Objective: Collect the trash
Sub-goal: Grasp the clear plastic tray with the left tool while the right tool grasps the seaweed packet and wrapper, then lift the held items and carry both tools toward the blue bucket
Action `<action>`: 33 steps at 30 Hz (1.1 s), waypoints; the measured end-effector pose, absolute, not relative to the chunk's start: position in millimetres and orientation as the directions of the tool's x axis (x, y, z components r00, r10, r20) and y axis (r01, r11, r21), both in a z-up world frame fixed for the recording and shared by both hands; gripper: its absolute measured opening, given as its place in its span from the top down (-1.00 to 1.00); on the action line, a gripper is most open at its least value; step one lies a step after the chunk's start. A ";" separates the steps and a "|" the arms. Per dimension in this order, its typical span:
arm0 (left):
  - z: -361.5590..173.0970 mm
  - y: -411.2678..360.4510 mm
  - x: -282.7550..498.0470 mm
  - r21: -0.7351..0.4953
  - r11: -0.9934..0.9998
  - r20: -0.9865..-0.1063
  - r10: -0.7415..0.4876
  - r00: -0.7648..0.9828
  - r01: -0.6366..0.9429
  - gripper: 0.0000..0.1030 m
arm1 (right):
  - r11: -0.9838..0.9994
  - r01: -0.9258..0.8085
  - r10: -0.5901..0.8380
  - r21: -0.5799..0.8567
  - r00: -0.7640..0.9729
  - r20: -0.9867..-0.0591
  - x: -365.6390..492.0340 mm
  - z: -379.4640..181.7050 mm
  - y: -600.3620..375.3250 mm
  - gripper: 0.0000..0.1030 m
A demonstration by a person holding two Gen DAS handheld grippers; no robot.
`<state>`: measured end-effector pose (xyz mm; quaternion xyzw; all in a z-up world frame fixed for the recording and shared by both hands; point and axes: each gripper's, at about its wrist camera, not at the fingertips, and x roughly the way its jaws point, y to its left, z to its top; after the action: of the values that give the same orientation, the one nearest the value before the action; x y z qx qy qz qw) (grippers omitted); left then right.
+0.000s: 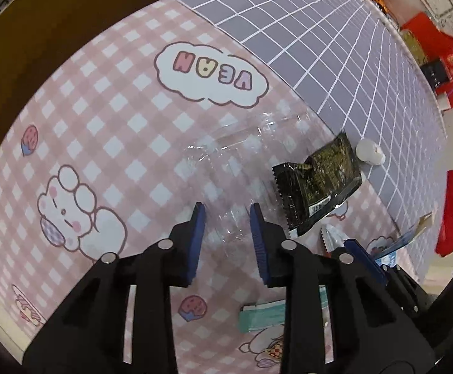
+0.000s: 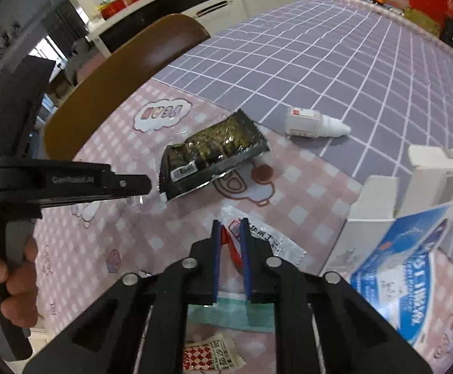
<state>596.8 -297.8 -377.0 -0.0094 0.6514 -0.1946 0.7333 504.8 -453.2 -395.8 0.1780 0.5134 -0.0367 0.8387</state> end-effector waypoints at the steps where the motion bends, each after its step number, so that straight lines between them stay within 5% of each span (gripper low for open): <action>1: -376.7 -295.0 595.7 -0.270 0.924 -0.950 -0.301 0.078 0.271 0.51 | 0.935 0.243 0.119 0.257 0.467 -0.876 505.7 -395.3 -451.9 0.80; 20: -336.2 -166.4 561.0 -0.404 0.912 -0.892 -0.410 0.191 0.073 0.66 | 0.932 0.196 0.175 0.304 0.493 -0.852 502.6 -364.1 -408.8 0.86; 22: -332.2 -150.1 556.8 -0.432 0.901 -0.880 -0.431 0.200 0.044 0.86 | 0.935 0.164 0.197 0.315 0.500 -0.843 506.2 -357.2 -394.8 0.86; 33: -328.7 -67.7 526.7 -0.481 0.876 -0.858 -0.460 0.229 -0.043 0.87 | 0.930 0.040 0.301 0.367 0.494 -0.816 517.7 -333.0 -312.5 0.86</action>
<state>526.8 -67.7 -328.7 -0.2078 0.6054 -0.1379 0.7558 517.7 -312.5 -333.0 0.1712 0.4970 0.0770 0.8472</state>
